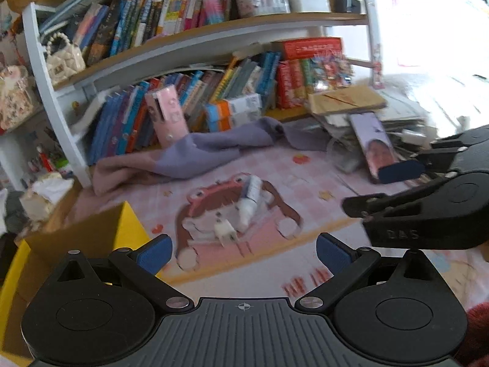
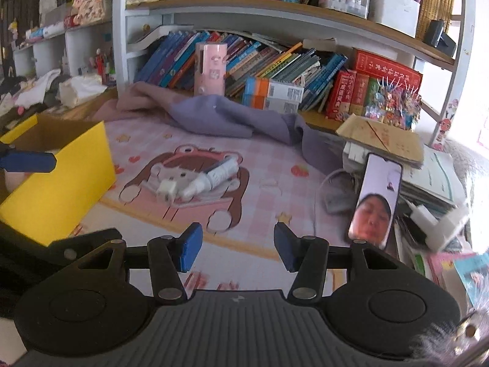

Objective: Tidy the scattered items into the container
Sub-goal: 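Grasp the white charger with left gripper while right grasps the white spray bottle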

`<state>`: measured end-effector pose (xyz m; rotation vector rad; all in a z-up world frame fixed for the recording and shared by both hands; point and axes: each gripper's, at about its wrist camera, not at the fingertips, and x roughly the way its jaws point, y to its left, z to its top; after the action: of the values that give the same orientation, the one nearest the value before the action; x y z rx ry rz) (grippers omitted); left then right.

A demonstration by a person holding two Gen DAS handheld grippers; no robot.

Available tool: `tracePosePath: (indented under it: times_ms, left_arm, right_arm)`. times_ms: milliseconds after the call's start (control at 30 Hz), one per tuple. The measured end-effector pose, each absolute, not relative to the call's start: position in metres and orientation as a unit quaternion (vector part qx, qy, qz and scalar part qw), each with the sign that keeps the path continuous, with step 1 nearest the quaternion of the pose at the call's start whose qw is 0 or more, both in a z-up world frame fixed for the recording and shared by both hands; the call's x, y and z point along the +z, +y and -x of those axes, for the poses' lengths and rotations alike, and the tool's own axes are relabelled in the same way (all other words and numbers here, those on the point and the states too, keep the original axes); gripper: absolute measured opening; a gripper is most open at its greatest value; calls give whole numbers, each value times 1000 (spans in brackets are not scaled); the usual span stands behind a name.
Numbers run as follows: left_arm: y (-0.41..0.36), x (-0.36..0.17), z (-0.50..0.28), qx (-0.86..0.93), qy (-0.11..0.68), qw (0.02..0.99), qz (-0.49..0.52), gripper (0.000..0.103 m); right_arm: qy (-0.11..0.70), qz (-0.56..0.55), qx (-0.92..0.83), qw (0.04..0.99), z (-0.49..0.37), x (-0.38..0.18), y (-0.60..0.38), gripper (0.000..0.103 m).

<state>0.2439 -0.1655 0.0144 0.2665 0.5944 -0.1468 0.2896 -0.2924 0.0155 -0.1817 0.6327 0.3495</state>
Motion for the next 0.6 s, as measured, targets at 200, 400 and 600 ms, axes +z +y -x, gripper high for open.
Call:
tracePosePath:
  times_ms: [200,400,600]
  left_arm:
    - [-166,15,-285,-34,296,948,-109,95]
    - [-161,-4,-322,8,326,941,-84,74]
    - [-153,-28,-357,42,355,933,-37,55]
  right_arm:
    - [317,60,187,928,-337,11,-302,50]
    - [350,15,199,915,-386,-4,-298,50]
    - [389,-45,194,900,-436,-27,-285,45]
